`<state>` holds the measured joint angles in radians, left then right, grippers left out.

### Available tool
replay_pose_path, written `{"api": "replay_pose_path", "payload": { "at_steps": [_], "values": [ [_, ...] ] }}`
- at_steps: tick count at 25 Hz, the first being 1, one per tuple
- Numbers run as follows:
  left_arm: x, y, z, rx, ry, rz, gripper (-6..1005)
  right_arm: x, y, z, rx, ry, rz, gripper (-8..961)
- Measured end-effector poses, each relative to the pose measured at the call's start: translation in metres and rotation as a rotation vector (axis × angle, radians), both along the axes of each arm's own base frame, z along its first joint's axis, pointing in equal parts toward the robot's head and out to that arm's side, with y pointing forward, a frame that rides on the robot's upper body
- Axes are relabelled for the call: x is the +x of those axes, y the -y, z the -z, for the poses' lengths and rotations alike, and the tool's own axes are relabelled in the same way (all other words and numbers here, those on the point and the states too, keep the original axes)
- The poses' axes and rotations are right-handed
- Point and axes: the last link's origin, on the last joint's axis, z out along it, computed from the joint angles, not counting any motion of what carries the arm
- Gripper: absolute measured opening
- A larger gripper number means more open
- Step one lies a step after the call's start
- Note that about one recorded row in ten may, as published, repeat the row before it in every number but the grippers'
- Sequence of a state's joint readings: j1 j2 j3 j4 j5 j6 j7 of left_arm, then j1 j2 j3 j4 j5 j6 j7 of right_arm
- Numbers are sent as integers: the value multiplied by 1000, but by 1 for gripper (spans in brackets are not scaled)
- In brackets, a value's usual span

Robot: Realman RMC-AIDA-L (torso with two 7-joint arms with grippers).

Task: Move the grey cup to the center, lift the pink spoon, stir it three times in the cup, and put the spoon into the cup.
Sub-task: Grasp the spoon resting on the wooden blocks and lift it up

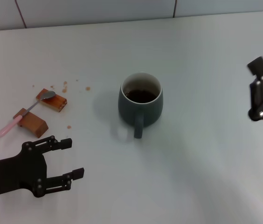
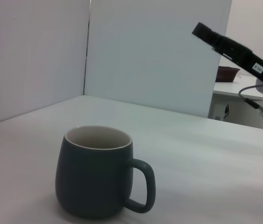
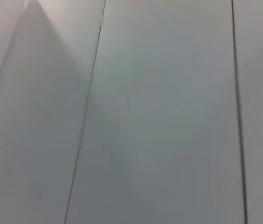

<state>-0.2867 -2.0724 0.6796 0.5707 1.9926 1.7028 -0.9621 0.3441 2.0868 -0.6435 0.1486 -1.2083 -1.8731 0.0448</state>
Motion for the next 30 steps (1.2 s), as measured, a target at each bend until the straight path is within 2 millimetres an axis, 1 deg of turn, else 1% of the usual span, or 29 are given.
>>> {"api": "replay_pose_path", "payload": {
  "at_steps": [2,3,4,8,11,13,15,18,22,24,27,28,30],
  "values": [
    [0,0,0,0,0,1,789,-1,1,4,-4,25,-2,-2],
    [0,0,0,0,1,1,789,0,-1,6,1,24,26,-2],
    [0,0,0,0,1,2,789,3,-5,7,5,22,65,3],
    [0,0,0,1,0,3,790,14,-32,20,-42,66,219,22],
    [0,0,0,1,0,3,790,10,-40,30,-78,105,229,36],
    [0,1,0,0,1,1,790,5,-39,36,-81,128,215,45],
    [-1,1,0,1,2,-1,790,0,-36,39,-64,153,192,55],
    [-1,2,0,2,5,-4,790,-7,-25,43,-74,177,110,69],
    [-2,3,0,15,6,1,790,-17,-2,55,-199,194,-40,88],
    [-2,4,0,22,10,0,790,-20,13,63,-276,225,-120,97],
    [-4,7,-2,62,32,-2,790,-20,30,72,-348,250,-177,112],
    [-4,7,-2,62,32,-2,790,-19,36,74,-365,248,-182,116],
    [-7,12,-8,119,64,-21,790,-17,42,75,-385,233,-168,126]
  ]
}}
